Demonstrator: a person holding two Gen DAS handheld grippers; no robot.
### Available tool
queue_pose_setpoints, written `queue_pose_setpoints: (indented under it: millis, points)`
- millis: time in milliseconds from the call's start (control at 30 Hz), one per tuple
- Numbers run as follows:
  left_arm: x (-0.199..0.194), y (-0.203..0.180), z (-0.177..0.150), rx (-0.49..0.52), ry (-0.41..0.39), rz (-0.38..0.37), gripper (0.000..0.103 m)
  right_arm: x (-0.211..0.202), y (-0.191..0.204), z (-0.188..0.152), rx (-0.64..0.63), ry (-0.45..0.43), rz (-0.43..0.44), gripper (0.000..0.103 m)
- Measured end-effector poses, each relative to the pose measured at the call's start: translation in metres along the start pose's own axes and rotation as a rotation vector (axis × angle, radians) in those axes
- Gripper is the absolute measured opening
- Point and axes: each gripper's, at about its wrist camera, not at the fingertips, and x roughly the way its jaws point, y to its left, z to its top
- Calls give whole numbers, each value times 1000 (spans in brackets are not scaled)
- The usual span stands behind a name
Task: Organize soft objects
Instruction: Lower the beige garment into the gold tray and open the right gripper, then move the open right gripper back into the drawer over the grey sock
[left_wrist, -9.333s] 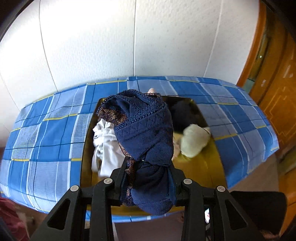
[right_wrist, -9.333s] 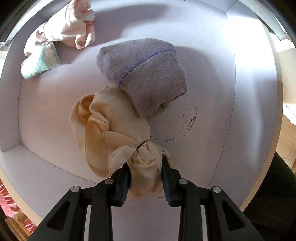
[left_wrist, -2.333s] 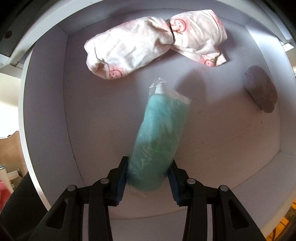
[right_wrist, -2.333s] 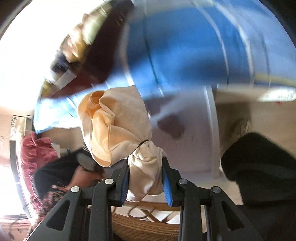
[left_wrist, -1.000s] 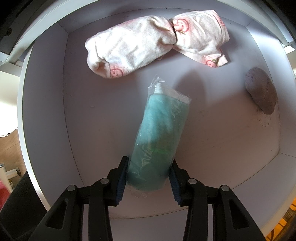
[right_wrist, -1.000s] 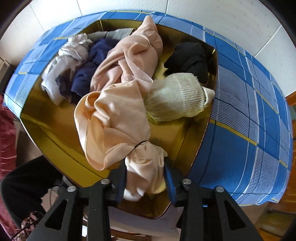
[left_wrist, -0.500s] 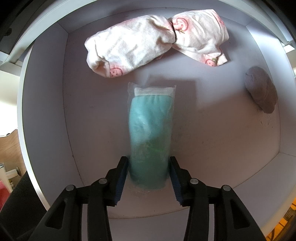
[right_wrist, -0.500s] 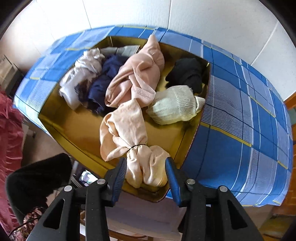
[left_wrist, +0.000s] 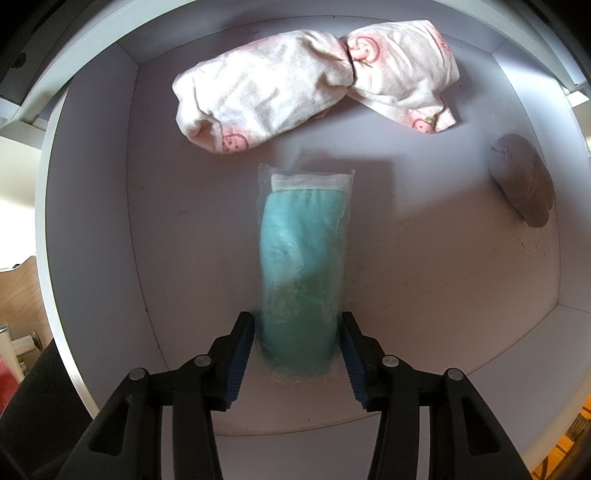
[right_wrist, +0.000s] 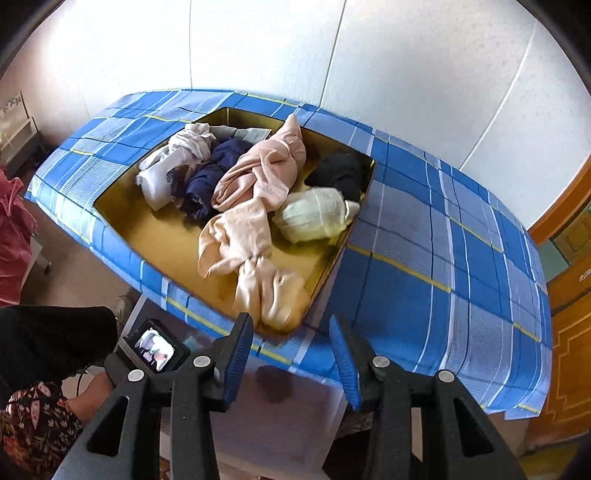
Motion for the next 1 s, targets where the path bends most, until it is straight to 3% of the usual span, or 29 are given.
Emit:
queue_pose_setpoints:
  millis: [267,700,1000]
  points:
    - [0,-3,2,-4,-1,0,51,8,-1,-41,44,37,51,43]
    - [2,1,3,-9,-4,-1,53,52,-16,-102,182,164,87,43]
    - [2,4,4,-11,-4,-2,55,118,-14,-155,290,325,137,43]
